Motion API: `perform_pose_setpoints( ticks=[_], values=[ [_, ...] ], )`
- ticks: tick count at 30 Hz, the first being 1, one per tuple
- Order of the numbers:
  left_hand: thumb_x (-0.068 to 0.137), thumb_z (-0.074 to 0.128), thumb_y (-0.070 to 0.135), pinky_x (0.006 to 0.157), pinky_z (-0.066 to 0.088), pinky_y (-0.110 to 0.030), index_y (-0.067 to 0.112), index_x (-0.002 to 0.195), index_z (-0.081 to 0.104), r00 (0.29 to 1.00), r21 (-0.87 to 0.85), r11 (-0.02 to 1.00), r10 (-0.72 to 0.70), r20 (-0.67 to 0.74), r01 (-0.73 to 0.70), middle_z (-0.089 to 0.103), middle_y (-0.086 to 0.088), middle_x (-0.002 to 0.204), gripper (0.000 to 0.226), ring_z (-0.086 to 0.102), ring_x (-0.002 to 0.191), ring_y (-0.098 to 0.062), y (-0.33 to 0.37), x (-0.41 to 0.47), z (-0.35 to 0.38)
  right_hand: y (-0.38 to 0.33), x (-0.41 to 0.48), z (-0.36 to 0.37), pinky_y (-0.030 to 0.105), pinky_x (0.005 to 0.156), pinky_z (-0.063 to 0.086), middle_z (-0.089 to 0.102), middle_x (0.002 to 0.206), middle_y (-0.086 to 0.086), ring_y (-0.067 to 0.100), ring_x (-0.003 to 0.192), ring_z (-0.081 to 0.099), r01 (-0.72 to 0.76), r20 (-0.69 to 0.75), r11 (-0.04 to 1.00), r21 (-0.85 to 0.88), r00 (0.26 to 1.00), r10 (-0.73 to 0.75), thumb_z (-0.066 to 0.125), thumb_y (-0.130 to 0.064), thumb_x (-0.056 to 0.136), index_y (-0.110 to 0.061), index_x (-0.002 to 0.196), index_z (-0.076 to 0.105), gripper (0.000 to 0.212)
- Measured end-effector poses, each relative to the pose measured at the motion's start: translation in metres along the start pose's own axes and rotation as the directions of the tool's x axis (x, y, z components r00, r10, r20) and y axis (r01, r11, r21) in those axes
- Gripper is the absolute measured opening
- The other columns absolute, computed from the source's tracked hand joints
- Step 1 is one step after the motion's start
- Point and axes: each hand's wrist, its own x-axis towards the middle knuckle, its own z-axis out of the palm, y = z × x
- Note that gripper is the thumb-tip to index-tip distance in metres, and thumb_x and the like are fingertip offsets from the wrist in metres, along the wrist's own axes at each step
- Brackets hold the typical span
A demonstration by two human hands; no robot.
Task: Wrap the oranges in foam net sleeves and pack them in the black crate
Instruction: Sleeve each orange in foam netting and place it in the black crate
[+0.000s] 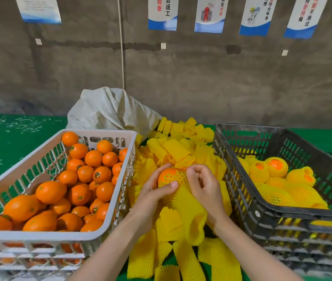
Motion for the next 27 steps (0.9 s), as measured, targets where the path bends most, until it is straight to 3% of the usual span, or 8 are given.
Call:
perform_pose_setpoints(
  ticks=[5,8,10,13,19,21,23,27],
  values=[
    [0.052,0.07,0.041,0.071,0.053,-0.025,0.032,0.107,0.065,0.999,0.068,0.997,0.047,-0.021,-0.045,0.07,0.004,0.103,0.056,0.067,0.093,-0.013,-0.006,-0.007,-0.008,-0.012,0.008,0.003,0.023,0.053,0.033,0.043,0.056,-0.009,0.006,0.056,0.042,0.181,-0.104,0.979,-0.095,0.976,-0.19,0.051,-0.044,0.083,-0.016,0.062,0.047,0.035],
    [0.052,0.067,0.041,0.088,0.049,-0.035,0.024,0.104,0.069,1.0,0.091,0.996,0.007,-0.027,-0.005,0.071,0.0,0.106,0.055,0.066,0.099,-0.015,-0.006,-0.001,-0.005,-0.013,0.021,0.007,0.02,0.05,0.028,0.038,0.051,-0.009,0.005,0.051,0.037,0.155,-0.079,0.986,-0.064,0.984,-0.16,0.051,-0.038,0.084,-0.015,0.057,0.043,0.037],
    [0.047,0.07,0.036,0.084,0.048,-0.031,0.011,0.096,0.066,0.997,0.06,0.997,-0.038,-0.064,0.042,0.075,-0.002,0.088,0.055,0.07,0.086,-0.01,-0.006,0.005,-0.002,-0.009,0.025,0.012,0.019,0.047,0.024,0.032,0.044,-0.01,0.004,0.046,0.033,0.072,-0.041,0.996,-0.058,0.996,-0.074,0.054,-0.029,0.089,-0.018,0.051,0.035,0.044],
    [0.088,0.052,0.038,0.08,0.05,-0.035,0.017,0.098,0.066,0.977,-0.084,0.99,-0.13,-0.17,0.118,0.075,-0.003,0.089,0.027,0.07,0.088,-0.019,-0.01,0.006,0.004,-0.002,0.028,0.017,0.018,0.046,0.025,0.031,0.044,-0.011,0.002,0.042,0.033,-0.085,0.025,0.996,-0.018,0.996,0.085,0.05,-0.024,0.094,-0.018,0.05,0.034,0.047],
    [0.091,0.043,0.049,0.062,0.052,-0.032,0.018,0.078,0.076,0.938,-0.311,0.924,-0.29,-0.19,0.222,0.074,-0.009,0.081,0.047,0.07,0.073,-0.021,-0.015,0.007,0.01,-0.003,0.017,0.018,0.021,0.051,0.038,0.048,0.049,-0.004,0.011,0.052,0.043,-0.428,0.143,0.882,0.197,0.903,0.406,0.046,-0.035,0.095,-0.006,0.061,0.052,0.045],
    [0.09,0.046,0.047,0.054,0.054,-0.028,0.017,0.082,0.073,0.939,-0.342,0.909,-0.306,-0.157,0.239,0.074,-0.009,0.078,0.041,0.071,0.065,-0.021,-0.017,0.005,0.012,-0.007,0.017,0.012,0.021,0.05,0.04,0.051,0.059,0.008,0.02,0.058,0.047,-0.481,0.156,0.844,0.236,0.877,0.455,0.05,-0.04,0.091,0.012,0.072,0.054,0.055],
    [0.087,0.05,0.043,0.056,0.053,-0.029,0.02,0.091,0.067,0.945,-0.321,0.916,-0.297,-0.14,0.241,0.074,-0.005,0.075,0.029,0.071,0.062,-0.018,-0.017,0.005,0.016,-0.008,0.017,0.006,0.028,0.059,0.04,0.049,0.076,0.018,0.025,0.071,0.046,-0.52,0.166,0.806,0.283,0.854,0.493,0.052,-0.049,0.083,0.008,0.088,0.06,0.058],
    [0.088,0.056,0.039,0.061,0.047,-0.033,0.023,0.09,0.062,0.929,-0.277,0.938,-0.279,-0.244,0.209,0.073,-0.001,0.068,0.017,0.069,0.064,-0.018,-0.017,0.011,0.03,-0.011,0.007,0.003,0.049,0.082,0.048,0.041,0.112,0.05,0.045,0.086,0.056,-0.595,0.193,0.717,0.362,0.801,0.567,0.045,-0.041,0.093,0.025,0.12,0.037,0.071]
  ],
)
